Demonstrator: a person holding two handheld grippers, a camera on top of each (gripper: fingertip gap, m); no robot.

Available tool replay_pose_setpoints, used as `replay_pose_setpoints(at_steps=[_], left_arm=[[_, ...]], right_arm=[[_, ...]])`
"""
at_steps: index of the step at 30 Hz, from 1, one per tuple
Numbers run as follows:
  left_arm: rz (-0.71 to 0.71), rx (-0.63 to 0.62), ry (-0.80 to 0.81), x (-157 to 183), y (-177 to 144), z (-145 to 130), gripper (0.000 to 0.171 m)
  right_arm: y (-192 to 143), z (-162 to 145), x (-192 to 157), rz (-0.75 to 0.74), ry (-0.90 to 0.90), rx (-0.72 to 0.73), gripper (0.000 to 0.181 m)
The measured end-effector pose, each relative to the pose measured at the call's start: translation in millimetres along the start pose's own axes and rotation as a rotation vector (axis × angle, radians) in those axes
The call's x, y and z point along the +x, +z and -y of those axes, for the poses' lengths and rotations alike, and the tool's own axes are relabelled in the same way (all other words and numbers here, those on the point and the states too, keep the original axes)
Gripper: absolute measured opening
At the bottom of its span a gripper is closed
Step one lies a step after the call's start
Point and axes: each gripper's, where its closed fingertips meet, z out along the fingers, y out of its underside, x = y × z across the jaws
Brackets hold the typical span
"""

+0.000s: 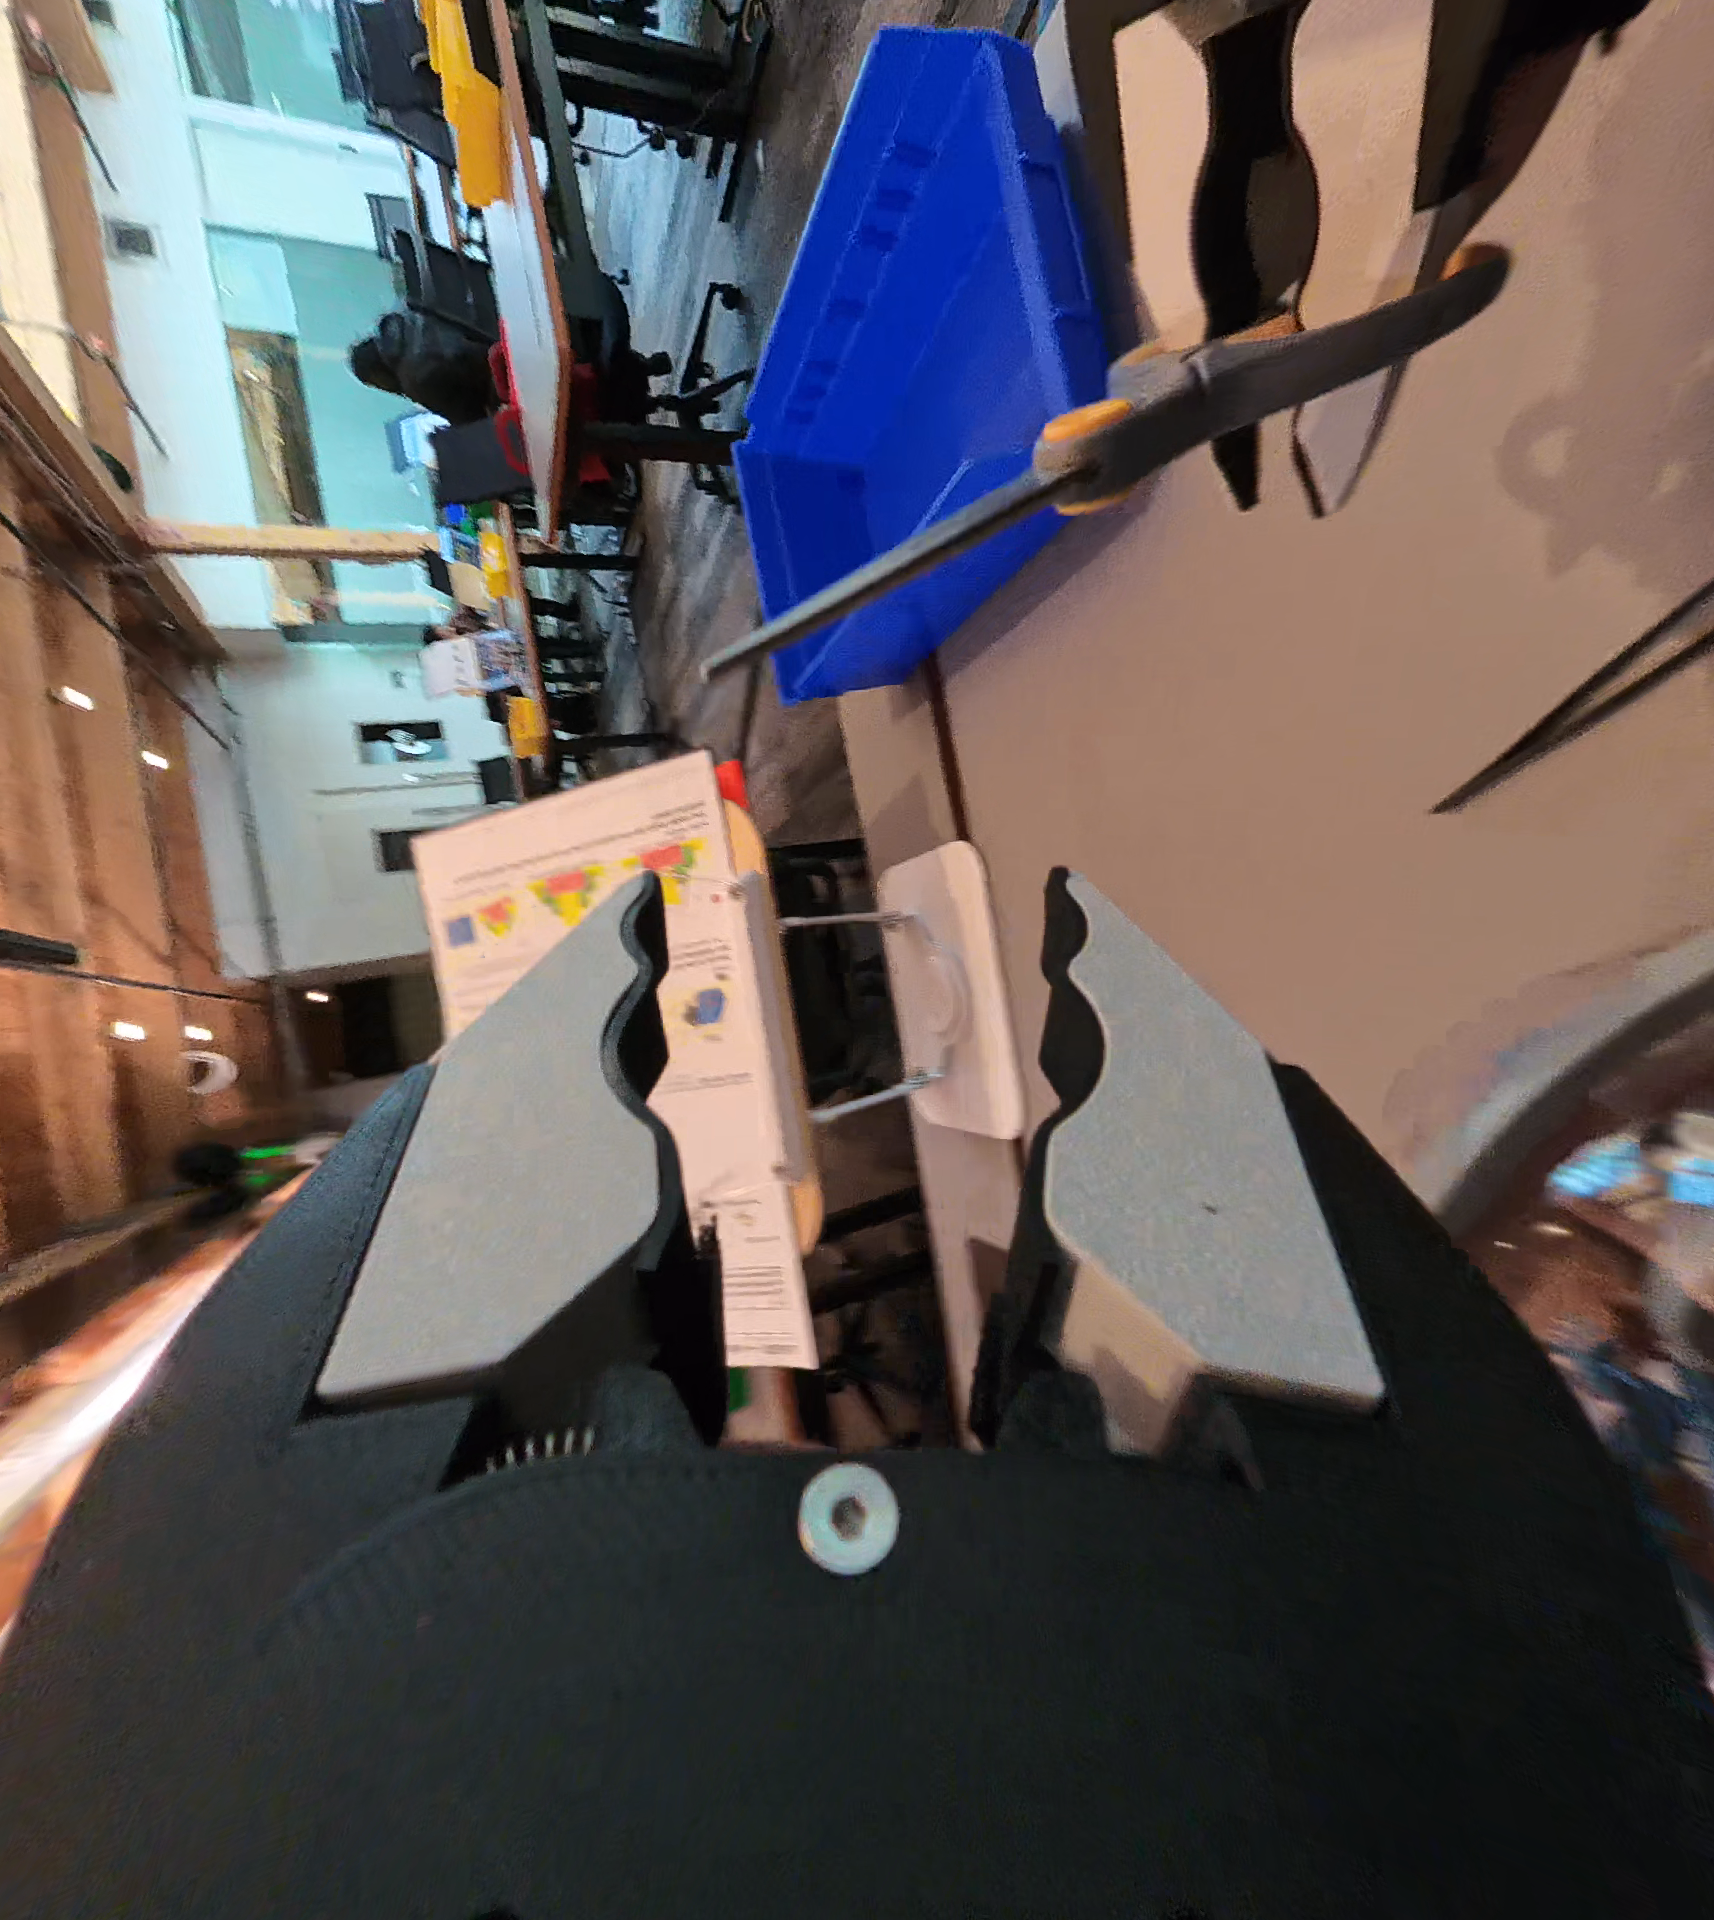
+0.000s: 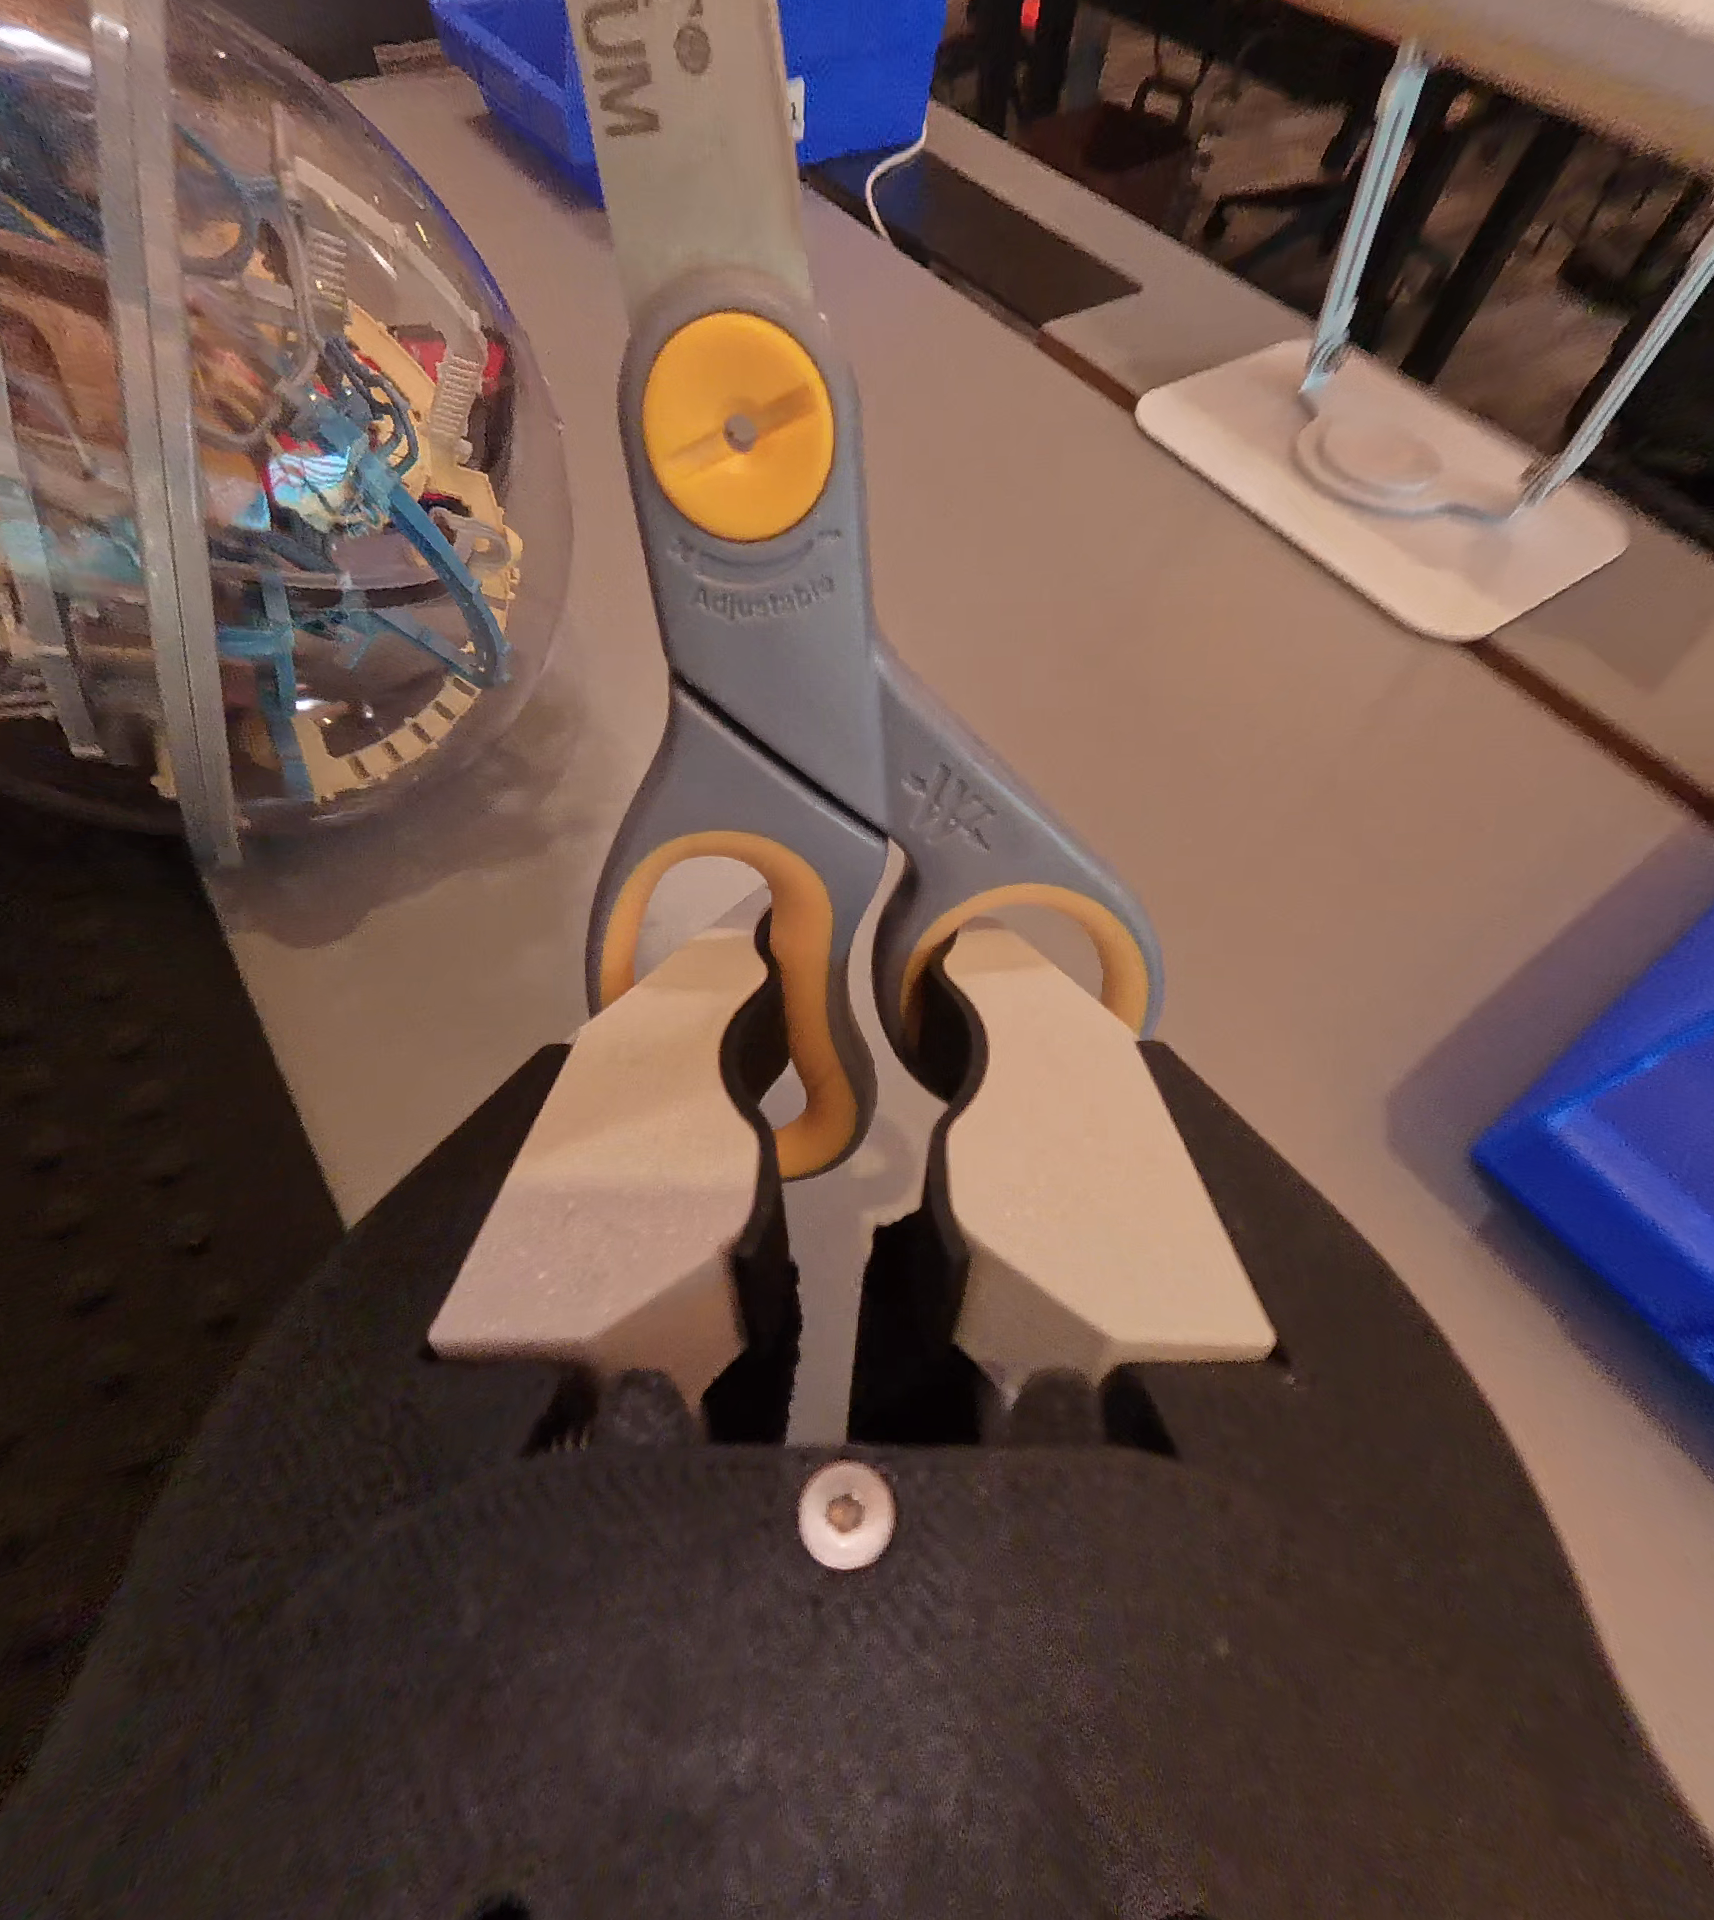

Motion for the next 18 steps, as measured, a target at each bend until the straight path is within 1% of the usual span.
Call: replay_pose_setpoints(at_steps=[2,4,6,7,10,12,13,14,15,16,18], left_arm=[[-0.046,0.055,-0.169,2.7,-13.8,-5.2,0.067],[-0.204,0.111,-0.405,17.9,-19.9,-5.9,0.068],[-0.384,0.218,-0.647,35.2,-21.1,8.7,0.069],[-0.429,0.26,-0.733,38.3,-18.9,15.0,0.07],[-0.499,0.383,-0.922,35.7,-13.3,35.3,0.072],[-0.492,0.443,-0.995,27.8,-12.2,43.9,0.068],[-0.471,0.466,-1.011,22.9,-12.5,46.3,0.061],[-0.447,0.494,-1.033,16.5,-14.0,48.5,0.049],[-0.447,0.517,-1.057,13.1,-15.9,51.1,0.018],[-0.442,0.524,-1.087,10.6,-15.8,51.4,0.01],[-0.392,0.525,-1.107,3.2,-15.5,44.8,0.005]], right_arm=[[-5.0,1.3,3.8,-0.053,-0.059,-0.009,0.017],[-8.8,7.1,5.6,-0.11,-0.1,0.0,0.017],[-9.9,18.9,3.1,-0.161,-0.132,0.024,0.017],[-10.3,27.7,1.9,-0.192,-0.144,0.049,0.017],[-9.9,51.5,-0.4,-0.292,-0.199,0.093,0.017],[-8.1,64.6,-2.9,-0.345,-0.248,0.109,0.017],[-6.0,68.9,-4.3,-0.363,-0.265,0.104,0.017],[-4.0,73.8,-6.5,-0.379,-0.289,0.106,0.018],[-1.9,78.9,-9.6,-0.387,-0.311,0.113,0.018],[0.2,83.6,-12.4,-0.39,-0.322,0.12,0.017],[1.2,91.1,-12.4,-0.416,-0.34,0.133,0.018]])
